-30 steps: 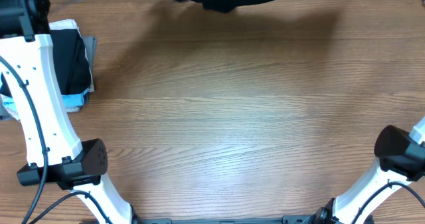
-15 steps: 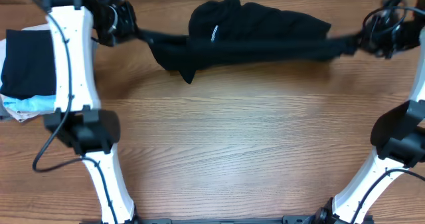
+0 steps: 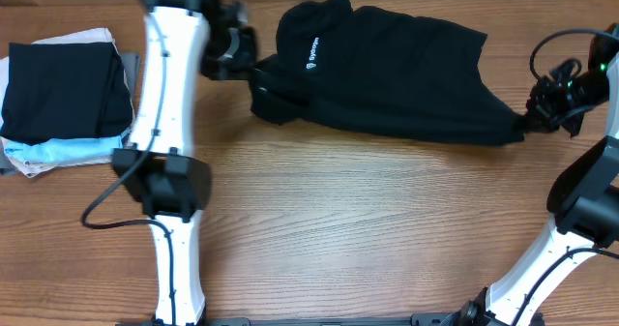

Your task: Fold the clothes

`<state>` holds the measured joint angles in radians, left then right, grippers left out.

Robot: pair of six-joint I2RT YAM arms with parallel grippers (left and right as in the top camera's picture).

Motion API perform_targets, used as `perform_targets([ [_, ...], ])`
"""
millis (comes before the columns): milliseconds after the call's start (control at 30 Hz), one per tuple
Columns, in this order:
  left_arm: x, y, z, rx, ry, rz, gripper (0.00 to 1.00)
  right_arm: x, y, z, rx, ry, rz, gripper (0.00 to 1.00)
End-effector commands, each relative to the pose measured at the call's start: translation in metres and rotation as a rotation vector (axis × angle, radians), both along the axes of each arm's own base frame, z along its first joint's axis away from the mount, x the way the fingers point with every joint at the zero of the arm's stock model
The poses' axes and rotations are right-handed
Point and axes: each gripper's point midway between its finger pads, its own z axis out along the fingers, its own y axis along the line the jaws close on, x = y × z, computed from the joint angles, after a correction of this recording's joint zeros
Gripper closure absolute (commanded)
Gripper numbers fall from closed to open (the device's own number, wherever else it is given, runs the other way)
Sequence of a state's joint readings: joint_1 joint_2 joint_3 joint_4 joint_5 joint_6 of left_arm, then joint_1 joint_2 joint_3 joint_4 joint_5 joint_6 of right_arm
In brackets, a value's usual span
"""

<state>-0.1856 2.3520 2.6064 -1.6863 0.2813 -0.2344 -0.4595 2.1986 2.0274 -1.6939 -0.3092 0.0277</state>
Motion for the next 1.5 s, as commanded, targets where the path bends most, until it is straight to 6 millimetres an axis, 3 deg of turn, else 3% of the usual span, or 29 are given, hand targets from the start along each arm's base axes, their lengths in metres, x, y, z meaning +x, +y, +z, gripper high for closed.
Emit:
perform_targets([
  [0, -0.007, -0.009, 0.003, 0.113, -0.031, -0.025, 0.96, -0.016, -0.019, -0.001, -0.049, 0.041, -0.051, 0.96],
  [167, -0.026, -0.035, -0.014, 0.134, 0.033, -0.078, 0.96, -0.03, -0.036, -0.006, -0.045, 0.072, -0.113, 0.96],
  [333, -0.063, -0.049, -0.059, 0.194, 0.211, -0.112, 0.96, -0.049, -0.055, -0.015, -0.111, 0.16, -0.187, 0.96],
  [567, -0.103, -0.063, -0.121, 0.254, 0.354, -0.162, 0.96, -0.054, -0.06, -0.027, -0.131, 0.181, -0.188, 0.96],
  [667, -0.125, -0.07, -0.138, 0.287, 0.41, -0.191, 0.96, -0.062, -0.067, -0.034, -0.172, 0.221, -0.208, 0.96],
  [933, -0.174, -0.082, -0.148, 0.365, 0.509, -0.293, 0.96, -0.092, -0.102, -0.035, -0.283, 0.323, -0.337, 0.96],
  [1133, -0.199, -0.075, -0.158, 0.412, 0.59, -0.311, 0.96, -0.108, -0.123, -0.035, -0.275, 0.335, -0.437, 0.96],
  [1333, -0.236, -0.056, -0.174, 0.476, 0.709, -0.329, 0.96, -0.114, -0.129, -0.036, -0.259, 0.333, -0.477, 0.96],
  [1467, -0.248, -0.051, -0.182, 0.481, 0.744, -0.331, 0.96, -0.113, -0.128, -0.036, -0.253, 0.33, -0.476, 0.96],
])
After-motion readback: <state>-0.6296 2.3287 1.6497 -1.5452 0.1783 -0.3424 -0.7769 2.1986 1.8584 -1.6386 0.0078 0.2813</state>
